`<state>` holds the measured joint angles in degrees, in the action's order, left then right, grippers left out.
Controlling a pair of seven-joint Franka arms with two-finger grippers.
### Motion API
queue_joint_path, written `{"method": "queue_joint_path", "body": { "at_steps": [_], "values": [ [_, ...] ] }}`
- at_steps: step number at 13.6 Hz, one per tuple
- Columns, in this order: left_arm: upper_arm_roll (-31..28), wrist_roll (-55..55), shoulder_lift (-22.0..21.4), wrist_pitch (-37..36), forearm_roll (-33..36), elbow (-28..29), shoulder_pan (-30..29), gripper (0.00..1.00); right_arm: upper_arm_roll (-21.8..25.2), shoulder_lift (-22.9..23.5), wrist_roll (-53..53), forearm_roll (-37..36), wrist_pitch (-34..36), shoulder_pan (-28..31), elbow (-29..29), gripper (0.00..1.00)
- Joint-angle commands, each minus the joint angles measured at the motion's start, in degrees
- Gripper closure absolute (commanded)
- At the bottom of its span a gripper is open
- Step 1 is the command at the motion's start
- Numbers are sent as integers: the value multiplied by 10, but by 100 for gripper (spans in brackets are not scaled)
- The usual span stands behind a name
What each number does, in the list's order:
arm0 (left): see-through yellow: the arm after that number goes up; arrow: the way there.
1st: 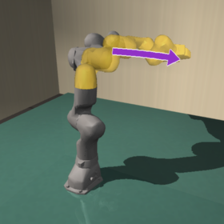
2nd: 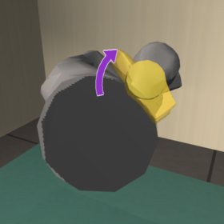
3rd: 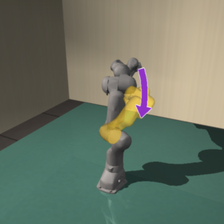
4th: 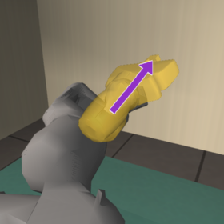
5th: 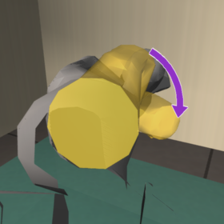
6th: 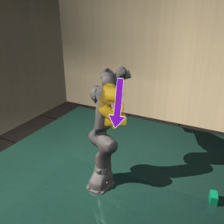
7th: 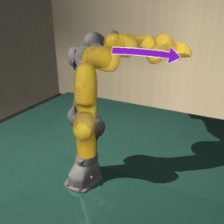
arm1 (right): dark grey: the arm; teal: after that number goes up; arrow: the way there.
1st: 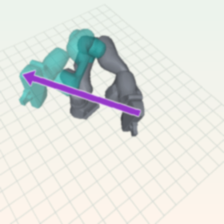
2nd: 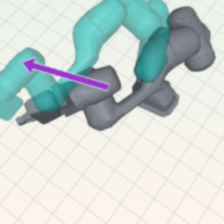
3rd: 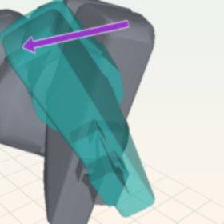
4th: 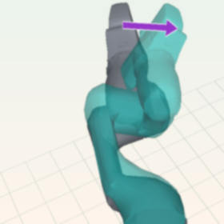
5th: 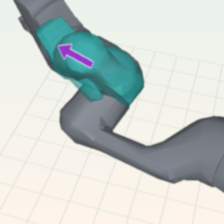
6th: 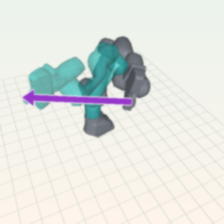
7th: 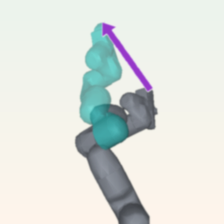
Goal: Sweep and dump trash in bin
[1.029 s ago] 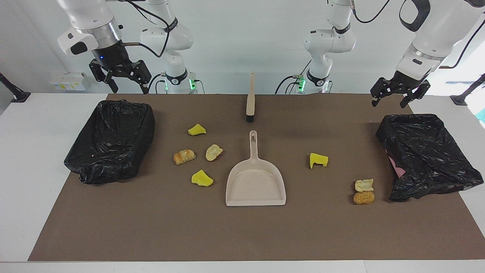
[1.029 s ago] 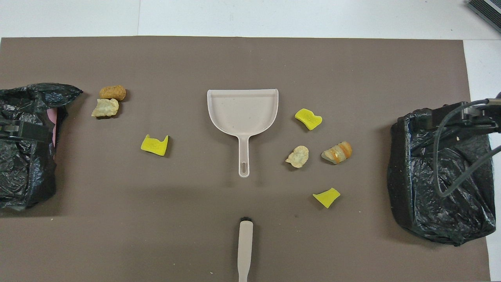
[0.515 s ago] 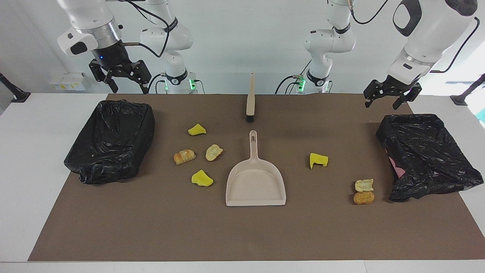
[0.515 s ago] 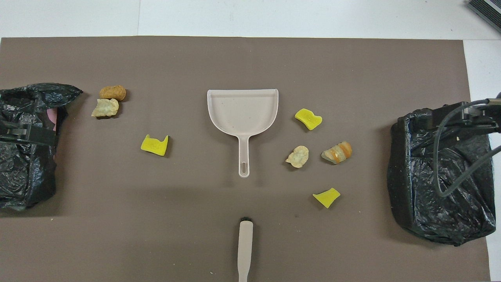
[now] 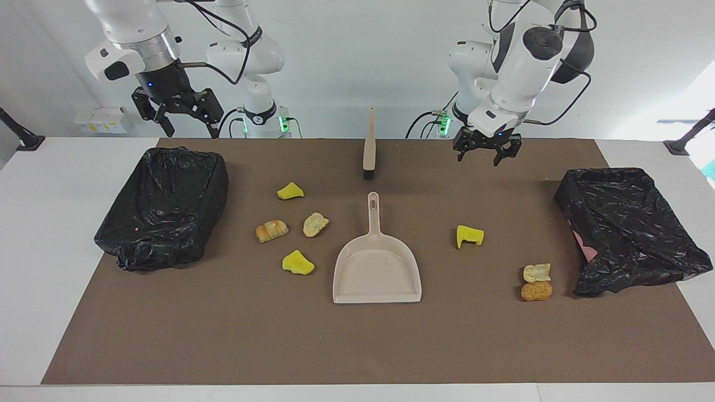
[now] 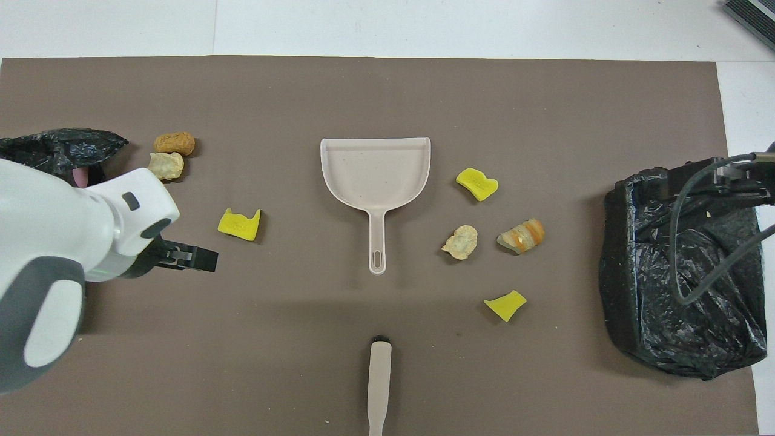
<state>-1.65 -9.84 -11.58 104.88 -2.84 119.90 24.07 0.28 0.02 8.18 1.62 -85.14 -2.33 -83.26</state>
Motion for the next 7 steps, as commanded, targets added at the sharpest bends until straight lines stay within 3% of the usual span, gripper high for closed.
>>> {"method": "queue_joint_path", "body": {
  "at_steps": [1,7],
  "values": [
    [-11,-83,-32,35,-1,57,84,0,-1,2,-21,11,5,8,6,0],
    [-10,-234,-68,72,-1,127,236,0,-4,2,-27,3,-5,2,2,0]
  ]
}}
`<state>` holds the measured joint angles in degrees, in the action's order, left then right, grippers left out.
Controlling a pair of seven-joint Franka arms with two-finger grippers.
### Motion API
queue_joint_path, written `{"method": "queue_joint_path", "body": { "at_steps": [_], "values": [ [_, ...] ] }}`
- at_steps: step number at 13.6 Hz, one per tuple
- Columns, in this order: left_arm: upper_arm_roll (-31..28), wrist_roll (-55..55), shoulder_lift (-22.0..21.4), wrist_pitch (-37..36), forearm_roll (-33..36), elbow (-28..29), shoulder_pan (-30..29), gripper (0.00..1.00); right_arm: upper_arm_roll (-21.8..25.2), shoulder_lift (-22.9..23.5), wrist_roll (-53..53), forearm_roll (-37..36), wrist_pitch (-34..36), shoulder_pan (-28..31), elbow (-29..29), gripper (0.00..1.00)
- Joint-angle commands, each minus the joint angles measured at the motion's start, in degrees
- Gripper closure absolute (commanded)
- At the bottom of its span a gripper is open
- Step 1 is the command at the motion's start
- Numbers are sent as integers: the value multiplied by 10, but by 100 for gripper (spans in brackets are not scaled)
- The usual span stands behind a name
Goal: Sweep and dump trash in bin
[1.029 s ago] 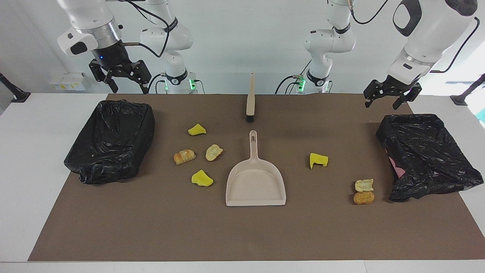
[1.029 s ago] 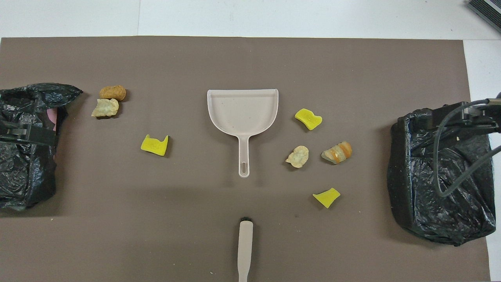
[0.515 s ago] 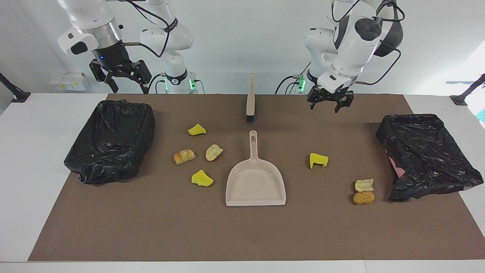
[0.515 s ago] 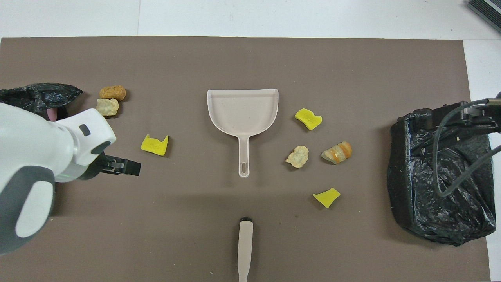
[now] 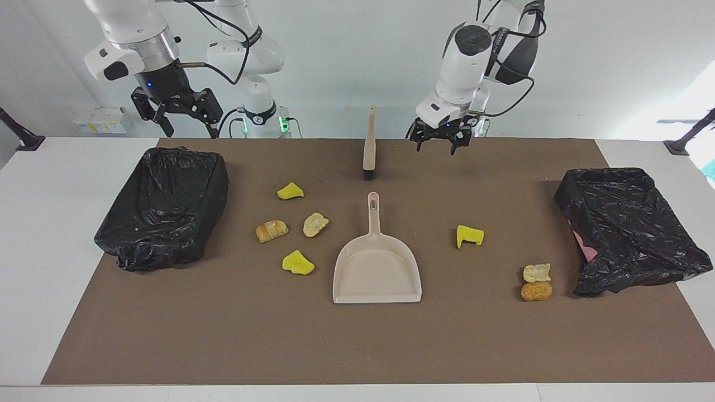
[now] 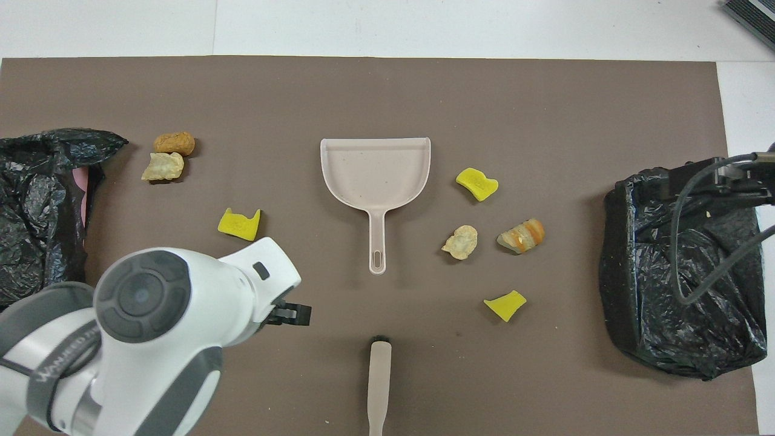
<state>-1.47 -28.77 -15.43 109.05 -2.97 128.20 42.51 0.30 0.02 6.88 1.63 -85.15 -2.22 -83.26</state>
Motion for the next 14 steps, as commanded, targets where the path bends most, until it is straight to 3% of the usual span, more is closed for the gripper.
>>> {"method": "queue_joint_path", "body": {
  "at_steps": [1,5,10,14],
  "values": [
    [-12,-79,-29,44,0,54,82,0,-6,5,-10,3,-15,-1,-2,0],
    [-12,-170,-24,144,0,127,173,0,-8,22,37,4,-85,-42,-34,0],
    [-12,-227,-9,266,0,210,255,0,-8,83,123,11,-153,-109,-34,0],
    [-12,-251,8,284,0,221,288,0,-8,127,199,12,-203,-195,-52,0]
  ]
}}
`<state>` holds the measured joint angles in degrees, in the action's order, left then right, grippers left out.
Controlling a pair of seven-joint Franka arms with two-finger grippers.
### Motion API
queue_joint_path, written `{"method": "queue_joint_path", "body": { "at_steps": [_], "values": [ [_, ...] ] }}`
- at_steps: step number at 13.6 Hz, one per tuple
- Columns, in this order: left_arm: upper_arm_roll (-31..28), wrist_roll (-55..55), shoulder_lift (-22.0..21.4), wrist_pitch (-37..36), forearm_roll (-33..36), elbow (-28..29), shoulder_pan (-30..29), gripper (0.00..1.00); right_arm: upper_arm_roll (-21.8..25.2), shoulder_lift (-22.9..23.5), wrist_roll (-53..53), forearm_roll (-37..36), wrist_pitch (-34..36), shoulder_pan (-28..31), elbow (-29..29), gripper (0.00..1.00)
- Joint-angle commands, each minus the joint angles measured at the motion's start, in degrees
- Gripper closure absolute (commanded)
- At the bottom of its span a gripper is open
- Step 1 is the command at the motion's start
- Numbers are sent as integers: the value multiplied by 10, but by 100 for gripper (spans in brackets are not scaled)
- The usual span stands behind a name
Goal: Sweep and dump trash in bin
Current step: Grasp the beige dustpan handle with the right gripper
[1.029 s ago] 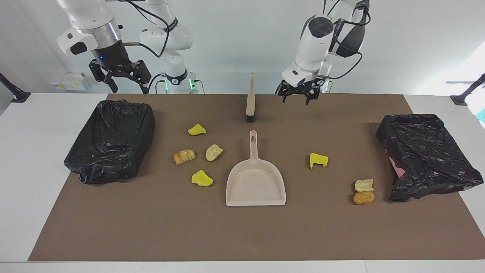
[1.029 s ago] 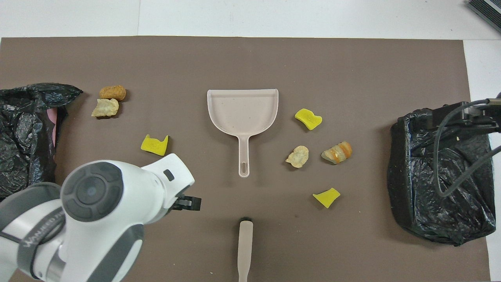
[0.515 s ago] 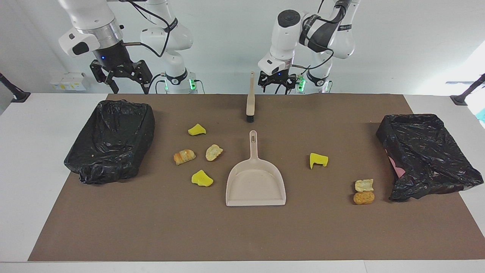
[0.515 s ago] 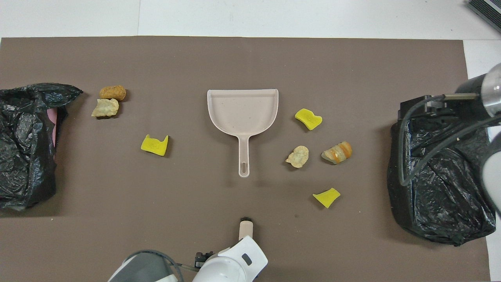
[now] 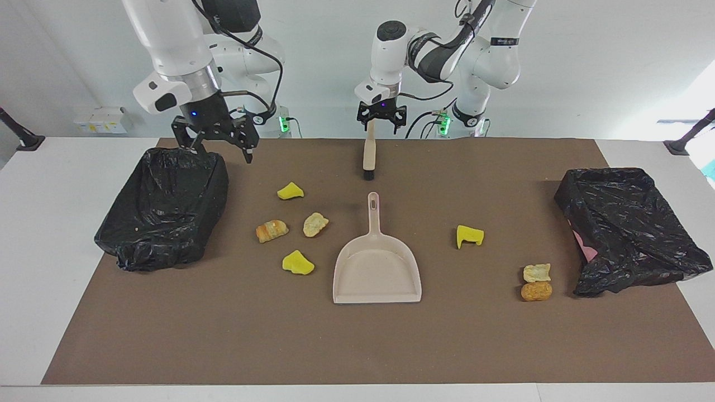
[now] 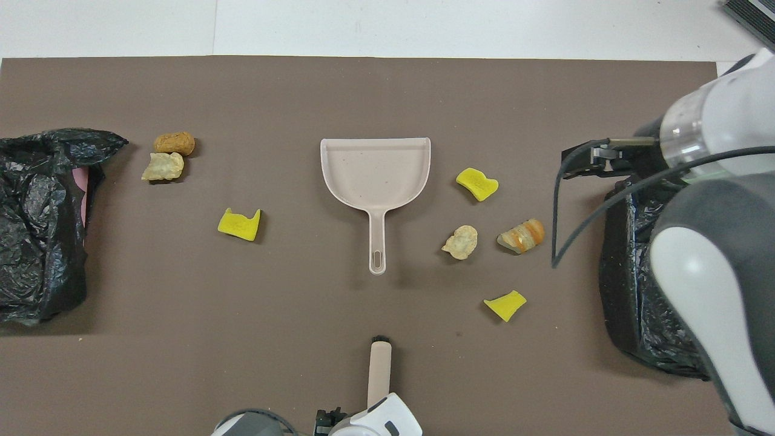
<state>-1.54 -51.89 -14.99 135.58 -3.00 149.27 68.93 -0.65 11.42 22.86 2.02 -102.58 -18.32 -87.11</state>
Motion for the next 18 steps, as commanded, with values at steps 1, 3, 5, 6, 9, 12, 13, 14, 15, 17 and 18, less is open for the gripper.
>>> {"method": "queue_joint_path", "body": {
  "at_steps": [1,3,5,6,9,12,13,14,15,17,18],
  "values": [
    [-11,-27,14,25,1,9,34,0,1,24,61,8,-53,-52,-25,0],
    [-11,-29,39,44,1,9,37,0,0,38,69,9,-77,-72,-39,0],
    [-11,-37,43,39,1,2,37,0,0,60,90,9,-101,-96,-39,0],
    [-11,-39,41,34,1,1,37,0,0,73,103,10,-117,-107,-39,0],
    [-11,-44,37,-12,1,-20,36,14,0,103,126,10,-147,-133,-39,0],
    [-11,-54,32,-34,1,-31,36,53,0,126,142,10,-165,-157,-39,0],
    [-11,-56,32,-35,1,-32,35,77,0,133,143,10,-172,-160,-40,0],
    [-11,-54,32,-43,1,-33,32,100,0,140,143,10,-178,-161,-40,0],
    [-12,-51,31,-44,1,-33,28,100,-1,144,143,11,-180,-170,-42,0],
    [-15,-52,27,-47,1,-33,26,100,-1,138,143,11,-183,-172,-61,0],
    [-17,-52,22,-52,1,-33,18,100,-1,135,141,11,-184,-172,-71,0]
  ]
}}
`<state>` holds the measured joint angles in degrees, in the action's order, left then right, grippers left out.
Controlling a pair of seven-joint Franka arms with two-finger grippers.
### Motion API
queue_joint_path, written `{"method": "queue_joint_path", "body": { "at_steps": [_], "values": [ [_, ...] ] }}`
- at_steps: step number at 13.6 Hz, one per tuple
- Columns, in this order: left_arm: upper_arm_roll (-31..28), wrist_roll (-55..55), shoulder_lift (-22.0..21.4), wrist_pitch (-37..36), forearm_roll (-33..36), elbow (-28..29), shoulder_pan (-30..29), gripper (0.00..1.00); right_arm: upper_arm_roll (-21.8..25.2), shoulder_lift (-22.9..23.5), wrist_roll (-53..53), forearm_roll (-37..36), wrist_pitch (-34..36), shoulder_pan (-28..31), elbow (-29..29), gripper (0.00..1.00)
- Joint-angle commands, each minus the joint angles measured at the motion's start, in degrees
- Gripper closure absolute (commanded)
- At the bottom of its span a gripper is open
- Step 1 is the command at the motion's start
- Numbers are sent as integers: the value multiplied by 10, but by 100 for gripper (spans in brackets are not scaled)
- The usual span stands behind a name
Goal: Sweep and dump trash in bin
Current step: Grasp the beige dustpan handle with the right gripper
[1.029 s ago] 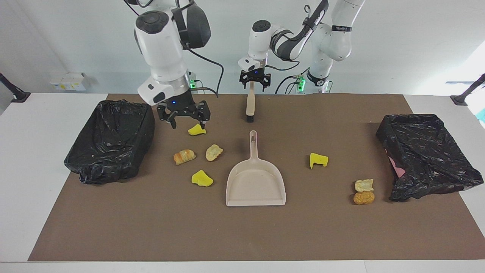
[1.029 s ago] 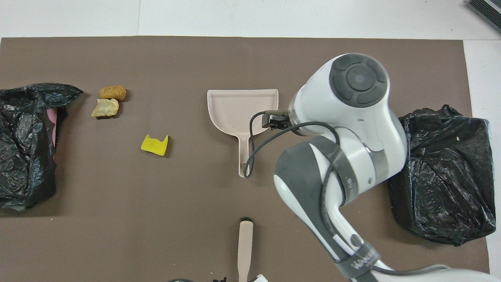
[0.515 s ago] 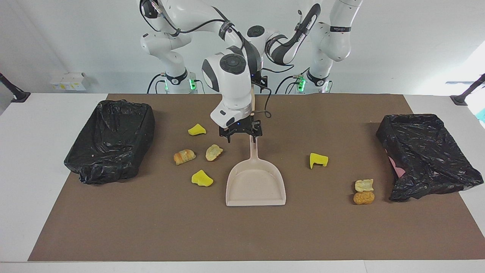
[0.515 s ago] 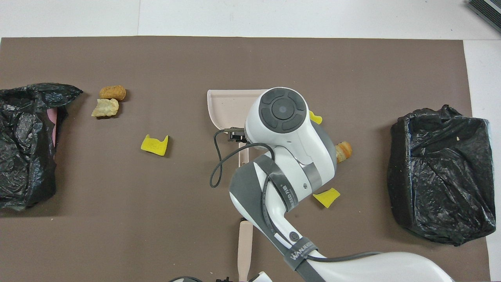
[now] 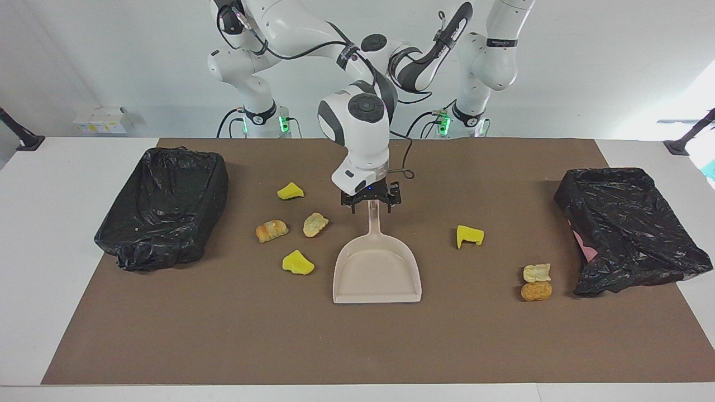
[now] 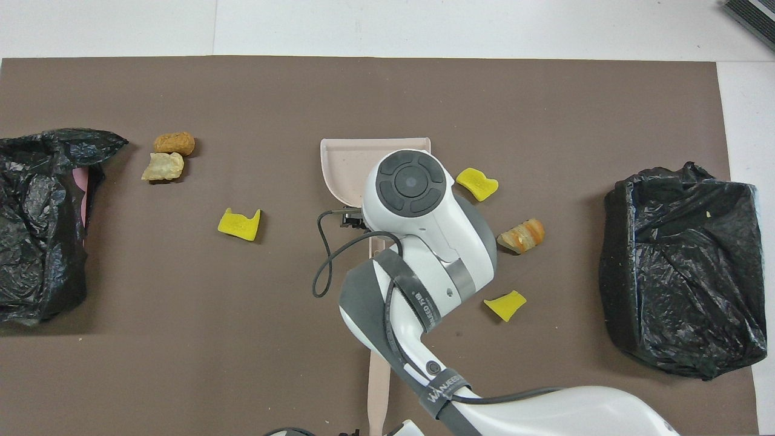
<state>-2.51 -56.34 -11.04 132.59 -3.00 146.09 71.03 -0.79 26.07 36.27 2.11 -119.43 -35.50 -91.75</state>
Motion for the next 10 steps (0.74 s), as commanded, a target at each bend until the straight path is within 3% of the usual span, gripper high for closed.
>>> {"method": "queue_joint_path", "body": {
  "at_steps": [1,7,10],
  "values": [
    [-7,-5,-25,-34,1,-7,-25,100,1,-10,8,10,-15,-2,-28,0],
    [-7,62,-37,-111,9,-24,-139,100,1,-21,-3,10,-49,1,-74,0],
    [-7,106,-43,-124,20,-26,-207,100,1,-20,-4,10,-50,3,-74,27]
  ]
}}
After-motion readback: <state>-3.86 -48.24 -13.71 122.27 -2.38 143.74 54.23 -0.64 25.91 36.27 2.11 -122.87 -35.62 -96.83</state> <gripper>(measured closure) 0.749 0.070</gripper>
